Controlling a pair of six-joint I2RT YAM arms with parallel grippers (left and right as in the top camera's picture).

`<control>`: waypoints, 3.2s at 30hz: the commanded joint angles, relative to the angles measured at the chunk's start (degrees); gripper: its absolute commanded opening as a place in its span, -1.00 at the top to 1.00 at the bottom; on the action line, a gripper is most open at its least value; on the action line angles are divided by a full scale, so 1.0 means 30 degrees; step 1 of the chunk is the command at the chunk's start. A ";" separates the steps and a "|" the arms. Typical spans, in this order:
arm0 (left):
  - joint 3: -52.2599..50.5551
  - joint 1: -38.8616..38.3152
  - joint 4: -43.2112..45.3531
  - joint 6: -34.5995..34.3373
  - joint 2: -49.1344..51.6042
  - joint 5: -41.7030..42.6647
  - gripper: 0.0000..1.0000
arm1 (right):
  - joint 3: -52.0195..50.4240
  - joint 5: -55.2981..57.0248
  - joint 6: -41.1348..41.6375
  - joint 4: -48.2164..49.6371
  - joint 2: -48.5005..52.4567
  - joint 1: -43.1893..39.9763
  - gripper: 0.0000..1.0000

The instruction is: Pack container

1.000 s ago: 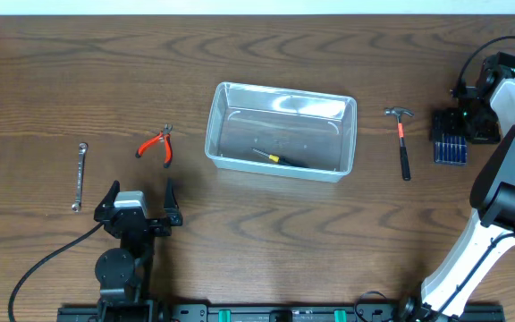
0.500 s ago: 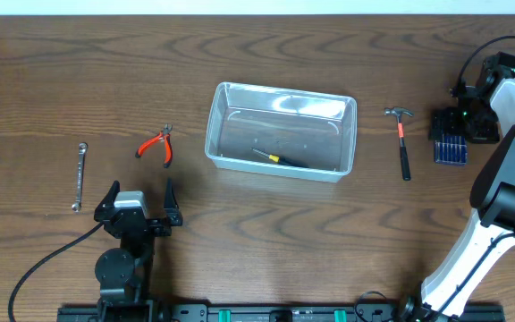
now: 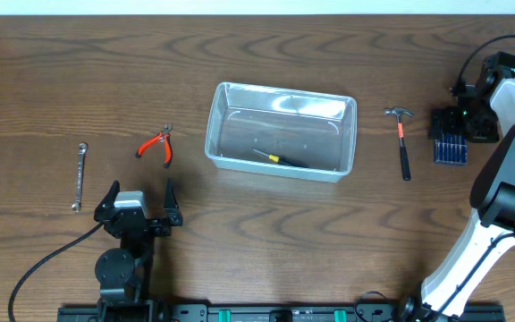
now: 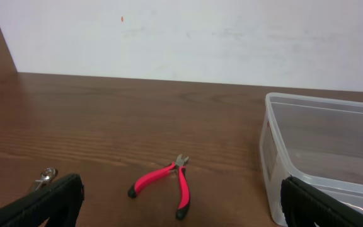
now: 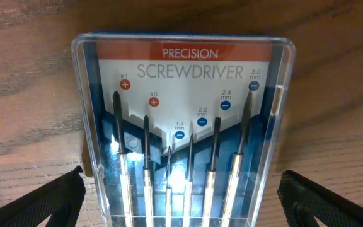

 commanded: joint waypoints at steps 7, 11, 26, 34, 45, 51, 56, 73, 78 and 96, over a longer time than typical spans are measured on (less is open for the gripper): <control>-0.0284 0.0066 -0.0729 -0.0109 -0.0102 0.0124 -0.96 | -0.0153 -0.0138 -0.0102 0.0124 0.0350 0.0058 -0.98; -0.0284 0.0066 -0.0729 -0.0109 -0.0102 0.0124 -0.96 | -0.0466 -0.0138 -0.0102 0.0313 0.0350 0.0058 -0.98; -0.0284 0.0066 -0.0729 -0.0109 -0.0102 0.0124 -0.96 | -0.1348 -0.0124 -0.0102 0.0860 0.0350 0.0044 -0.98; -0.0284 0.0066 -0.0729 -0.0109 -0.0102 0.0124 -0.96 | -0.1341 -0.0124 -0.0095 0.0845 0.0350 0.0058 -0.64; -0.0284 0.0066 -0.0729 -0.0109 -0.0102 0.0124 -0.96 | -0.1341 -0.0131 -0.0087 0.0845 0.0350 0.0058 -0.36; -0.0284 0.0066 -0.0729 -0.0109 -0.0102 0.0124 -0.96 | -0.1231 -0.0138 -0.0080 0.0750 0.0335 0.0066 0.02; -0.0284 0.0066 -0.0729 -0.0109 -0.0102 0.0124 -0.96 | -0.0372 -0.0146 0.0204 0.0211 0.0306 0.0066 0.51; -0.0284 0.0066 -0.0729 -0.0109 -0.0102 0.0124 -0.96 | 0.7038 -0.2557 0.0262 -0.4393 0.0255 0.0197 0.94; -0.0284 0.0066 -0.0729 -0.0109 -0.0102 0.0124 -0.96 | 0.9675 -0.3082 0.0240 -0.5989 0.0073 0.1086 0.97; -0.0284 0.0066 -0.0729 -0.0109 -0.0102 0.0124 -0.96 | 1.5679 -0.3650 -0.5231 -1.0324 -0.0197 0.9289 0.97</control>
